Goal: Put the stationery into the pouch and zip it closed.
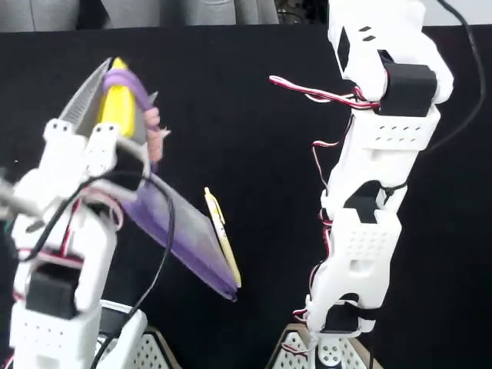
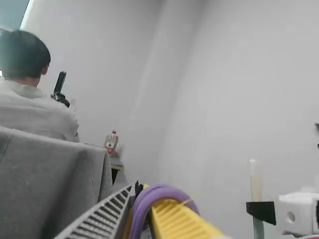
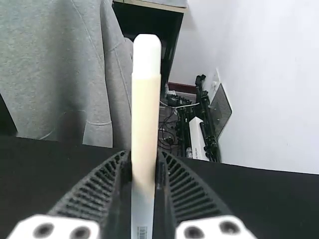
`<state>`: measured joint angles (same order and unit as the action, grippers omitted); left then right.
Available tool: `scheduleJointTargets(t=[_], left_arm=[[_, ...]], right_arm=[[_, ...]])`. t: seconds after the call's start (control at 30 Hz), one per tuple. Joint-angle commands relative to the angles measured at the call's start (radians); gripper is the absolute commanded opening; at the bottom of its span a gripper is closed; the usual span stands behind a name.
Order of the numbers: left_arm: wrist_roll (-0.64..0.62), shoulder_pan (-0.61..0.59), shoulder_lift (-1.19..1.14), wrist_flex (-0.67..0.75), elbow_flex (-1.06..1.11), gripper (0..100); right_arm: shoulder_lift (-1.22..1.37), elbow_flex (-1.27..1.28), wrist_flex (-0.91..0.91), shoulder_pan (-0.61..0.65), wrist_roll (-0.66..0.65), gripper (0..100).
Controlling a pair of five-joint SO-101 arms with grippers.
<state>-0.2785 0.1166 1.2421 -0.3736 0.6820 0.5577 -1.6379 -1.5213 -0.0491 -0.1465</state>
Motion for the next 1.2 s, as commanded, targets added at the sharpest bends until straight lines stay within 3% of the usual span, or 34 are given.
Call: scheduleJointTargets(t=[0.0,0.33,0.47,0.67,0.97,1.17], left_arm=[[-0.014,-0.013,-0.127,0.029,-0.189,3],[-0.005,-0.015,-0.605,0.003,-0.743,3],[-0.005,-0.010,-0.766,-0.124,-0.972,3],[-0.005,0.091,-0.933,-0.362,-1.218,3],[-0.003,0.157,-0.868,-0.635,-1.277,3],[-0.003,0.039,-0.756,-0.698,-1.159,3]], right_arm=[[-0.056,-0.033,0.025,-0.014,0.006,1.1],[-0.056,-0.033,0.028,-0.015,0.002,1.1],[-0.051,-0.033,0.038,-0.041,0.006,1.1],[-0.050,-0.033,0.052,-0.074,0.009,1.1],[-0.048,-0.031,0.048,-0.071,0.012,1.1],[-0.048,-0.031,0.044,-0.071,0.115,1.1]])
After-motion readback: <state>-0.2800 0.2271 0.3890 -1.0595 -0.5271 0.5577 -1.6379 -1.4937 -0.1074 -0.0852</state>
